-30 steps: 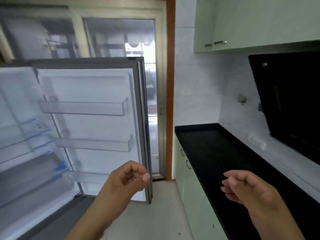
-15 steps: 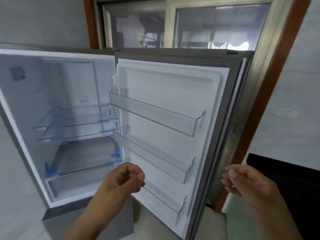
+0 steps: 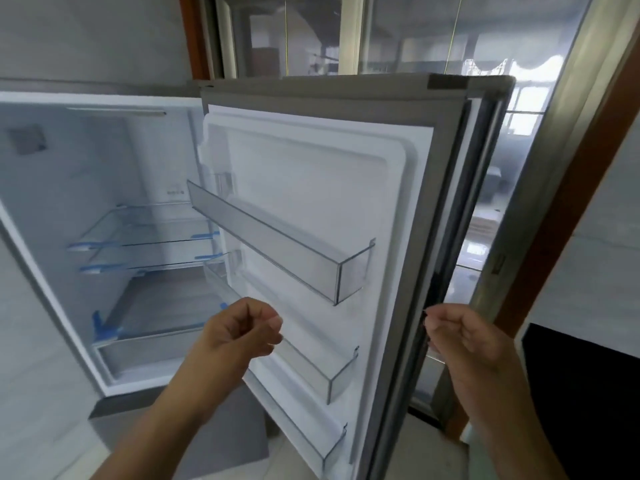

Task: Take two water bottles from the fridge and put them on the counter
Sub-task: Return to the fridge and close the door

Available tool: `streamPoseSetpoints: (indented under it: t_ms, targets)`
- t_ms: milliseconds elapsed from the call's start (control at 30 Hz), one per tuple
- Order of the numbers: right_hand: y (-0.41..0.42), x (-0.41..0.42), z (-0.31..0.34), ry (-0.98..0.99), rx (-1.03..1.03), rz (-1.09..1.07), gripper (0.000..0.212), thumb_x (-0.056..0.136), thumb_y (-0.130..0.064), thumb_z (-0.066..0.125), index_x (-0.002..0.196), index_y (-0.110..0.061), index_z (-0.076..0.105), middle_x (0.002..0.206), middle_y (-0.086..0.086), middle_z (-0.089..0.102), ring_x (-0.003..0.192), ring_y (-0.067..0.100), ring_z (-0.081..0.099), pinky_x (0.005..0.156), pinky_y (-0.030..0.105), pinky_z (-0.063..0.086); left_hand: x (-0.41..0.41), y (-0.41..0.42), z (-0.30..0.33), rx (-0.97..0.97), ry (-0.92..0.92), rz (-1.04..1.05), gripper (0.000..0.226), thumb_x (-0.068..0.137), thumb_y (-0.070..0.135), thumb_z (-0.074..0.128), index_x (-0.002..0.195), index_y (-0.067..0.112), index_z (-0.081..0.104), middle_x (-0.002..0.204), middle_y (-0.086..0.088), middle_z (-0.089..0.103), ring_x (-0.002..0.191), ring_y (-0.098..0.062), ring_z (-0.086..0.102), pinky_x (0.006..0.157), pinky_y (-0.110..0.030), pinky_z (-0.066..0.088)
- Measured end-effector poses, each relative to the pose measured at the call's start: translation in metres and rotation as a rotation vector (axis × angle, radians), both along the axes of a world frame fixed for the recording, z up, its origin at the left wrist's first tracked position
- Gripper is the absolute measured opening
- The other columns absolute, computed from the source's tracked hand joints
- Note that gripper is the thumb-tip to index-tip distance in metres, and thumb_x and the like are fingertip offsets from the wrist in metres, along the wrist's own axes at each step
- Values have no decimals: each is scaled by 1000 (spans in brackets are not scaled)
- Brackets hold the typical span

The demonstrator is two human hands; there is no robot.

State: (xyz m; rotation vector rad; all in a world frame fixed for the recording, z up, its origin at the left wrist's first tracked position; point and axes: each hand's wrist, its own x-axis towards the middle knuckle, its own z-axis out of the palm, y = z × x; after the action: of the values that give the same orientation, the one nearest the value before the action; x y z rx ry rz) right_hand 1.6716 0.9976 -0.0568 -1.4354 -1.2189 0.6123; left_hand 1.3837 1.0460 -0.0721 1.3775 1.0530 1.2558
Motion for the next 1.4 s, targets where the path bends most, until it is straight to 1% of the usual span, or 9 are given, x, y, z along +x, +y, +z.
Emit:
streamPoseSetpoints:
  t_ms: [67,133,300,433,600,900,1133,1267,1400]
  targets:
    - [5,6,0,-16,25,33,8,91,-30,66,98,-29,69,98,-12,72,94,-4,64,77,18,48,8,-11,1,1,-4,43,37,63,49,82,79,17,70,77,-5,69,78,-17,69,83,-41,53]
    - [10,7,-3,3,58,75,14,90,-29,68,103,-28,65,107,-8,68,99,-4,62,80,18,49,14,-22,1,6,-8,88,44,58,57,84,78,20,70,76,-4,69,78,-18,69,81,-39,53]
    - [10,3,-10,121,101,182,47,87,-33,72,128,-26,49,116,2,60,105,11,60,84,21,48,22,-54,2,24,-19,186,22,69,43,73,76,22,70,75,-2,69,76,-16,68,77,-35,51]
    - [11,6,0,177,71,194,74,91,-33,68,151,-32,24,108,4,60,98,14,63,75,21,46,24,-76,9,32,-17,252,8,81,28,70,73,24,71,73,-1,68,75,-16,67,78,-35,52]
    - [18,15,10,131,10,252,34,94,-36,62,127,-35,53,99,10,64,95,23,66,71,31,50,15,-91,18,47,28,292,12,85,30,70,74,25,70,75,-3,69,78,-19,68,79,-35,53]
    - [-14,-28,3,141,-12,247,52,92,-38,63,139,-30,41,94,13,64,90,28,67,73,35,52,-28,-113,11,19,57,362,16,77,35,78,80,21,71,75,0,70,78,-19,71,80,-37,54]
    - [-58,-115,-1,217,-14,252,47,90,-39,65,131,-34,43,93,11,65,86,28,68,71,34,52,-118,-151,5,55,13,348,65,45,64,86,78,12,69,70,-5,60,65,-19,56,74,-33,53]
    - [-77,-169,1,259,-3,243,46,90,-30,66,130,-31,45,88,16,67,85,31,68,76,38,54,-172,-170,10,44,-2,365,38,61,44,76,79,11,68,67,-4,59,65,-18,57,79,-43,48]
    - [-90,-231,-5,271,13,292,53,88,-23,71,135,-24,48,83,16,68,81,33,68,83,51,55,-235,-188,13,29,25,409,26,66,38,75,80,17,70,69,-1,63,72,-22,61,79,-40,51]
